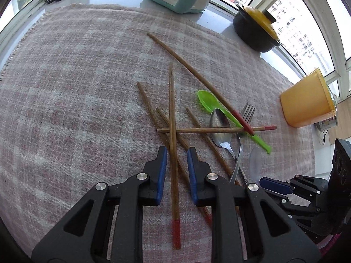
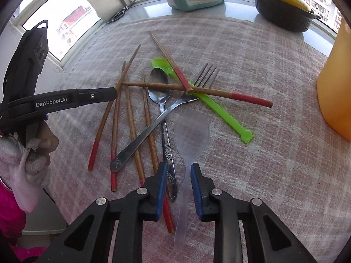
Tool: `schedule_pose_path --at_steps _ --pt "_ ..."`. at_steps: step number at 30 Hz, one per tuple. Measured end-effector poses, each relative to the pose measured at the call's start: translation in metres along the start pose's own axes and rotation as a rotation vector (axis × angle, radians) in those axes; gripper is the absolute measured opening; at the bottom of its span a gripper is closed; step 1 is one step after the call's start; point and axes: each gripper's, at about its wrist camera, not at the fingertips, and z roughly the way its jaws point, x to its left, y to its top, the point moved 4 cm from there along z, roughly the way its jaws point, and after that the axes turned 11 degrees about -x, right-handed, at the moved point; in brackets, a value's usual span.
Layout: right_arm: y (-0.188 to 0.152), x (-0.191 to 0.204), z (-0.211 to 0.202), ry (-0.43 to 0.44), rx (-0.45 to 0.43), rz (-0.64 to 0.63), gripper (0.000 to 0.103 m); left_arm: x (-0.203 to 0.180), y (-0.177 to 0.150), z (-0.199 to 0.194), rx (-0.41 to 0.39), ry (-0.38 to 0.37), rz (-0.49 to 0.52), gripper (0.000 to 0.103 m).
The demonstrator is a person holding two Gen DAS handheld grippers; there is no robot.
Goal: Organize utensils
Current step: 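Grasp the clear plastic spoon with the right tool while the left tool grasps a red-tipped chopstick, then lift and carry the spoon with the right tool while the left tool carries the chopstick to the yellow bin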
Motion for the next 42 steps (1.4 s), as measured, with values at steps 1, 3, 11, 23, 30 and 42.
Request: schedule_pose_path --at_steps 1,3,11,23,30,42 --pt "0.000 0.000 0.001 -0.002 0.003 -0.002 0.021 -0.001 0.000 0.001 0.002 -0.001 0.001 0.018" --pt "0.001 0.001 0.003 -0.006 0.008 -0.009 0.020 -0.001 -0.001 0.004 0.006 -0.001 0.000 0.018" --pt "0.003 -0.003 0.009 -0.025 0.032 -0.014 0.013 0.002 -0.001 0.009 0.009 -0.002 -0.007 0.010" --pt "0.001 -0.006 0.007 -0.052 0.025 -0.029 0.003 0.008 0.000 -0.001 -0.012 -0.029 -0.036 0.004" --pt "-0.002 -0.013 -0.006 -0.049 -0.017 0.030 0.002 0.011 -0.001 -0.019 -0.042 -0.045 -0.051 0.004" --pt "-0.001 -0.017 -0.036 -0.075 -0.108 0.091 0.002 0.010 0.007 -0.047 -0.101 -0.071 -0.052 0.004"
